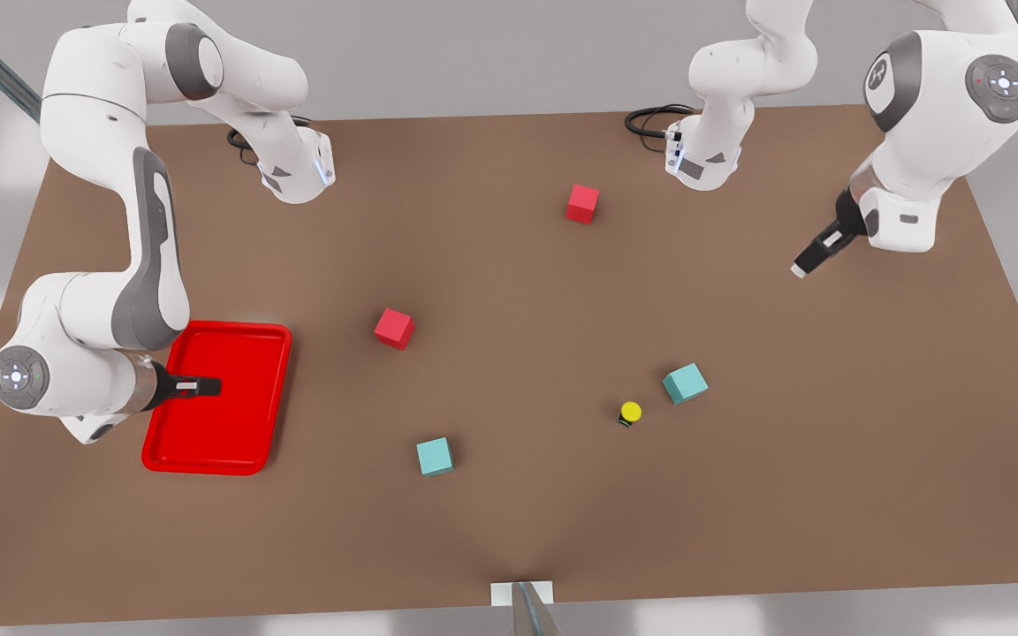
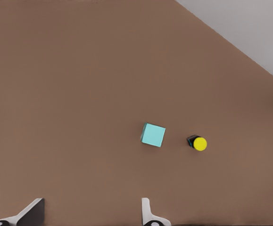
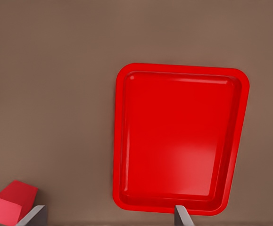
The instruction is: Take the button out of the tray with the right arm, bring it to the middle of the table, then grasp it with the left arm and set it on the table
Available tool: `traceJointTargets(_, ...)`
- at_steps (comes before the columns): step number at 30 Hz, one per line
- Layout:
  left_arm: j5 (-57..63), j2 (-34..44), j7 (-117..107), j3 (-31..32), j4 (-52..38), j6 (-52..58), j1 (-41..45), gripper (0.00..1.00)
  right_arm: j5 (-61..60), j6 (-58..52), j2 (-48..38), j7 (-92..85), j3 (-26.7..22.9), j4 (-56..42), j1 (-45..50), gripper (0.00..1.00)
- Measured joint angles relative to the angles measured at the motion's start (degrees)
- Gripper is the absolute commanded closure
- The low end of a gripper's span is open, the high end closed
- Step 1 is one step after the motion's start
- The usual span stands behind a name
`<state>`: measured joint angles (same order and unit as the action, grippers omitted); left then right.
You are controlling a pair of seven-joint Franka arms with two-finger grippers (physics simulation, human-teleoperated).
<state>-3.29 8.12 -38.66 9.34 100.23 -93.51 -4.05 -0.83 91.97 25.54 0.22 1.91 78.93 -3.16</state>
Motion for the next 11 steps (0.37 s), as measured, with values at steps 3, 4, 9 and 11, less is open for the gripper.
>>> traceJointTargets(3, 0.74, 0.1, 7.03, 0.38, -0.32, 0.16, -0.72, 0.0, 0.0, 0.06, 0.02, 0.0, -0.03, 0.02, 0.0, 0.0)
traceJointTargets(4, 0.92, 0.19, 9.1, 0.57, -0.3, 0.23, -0.99, 0.0, 0.01, 0.08, 0.02, 0.0, -0.02, 0.02, 0.0, 0.0)
traceJointTargets(9, 1.35, 0.26, 17.61, 1.6, -0.28, 0.54, -0.58, 0.0, 0.04, 0.12, 0.02, -0.01, 0.0, 0.02, -0.08, 0.0)
traceJointTargets(11, 1.41, 0.27, 20.38, 1.76, -0.4, 0.67, -0.86, 0.0, 0.03, 0.14, 0.02, -0.01, -0.03, 0.02, -0.08, 0.0)
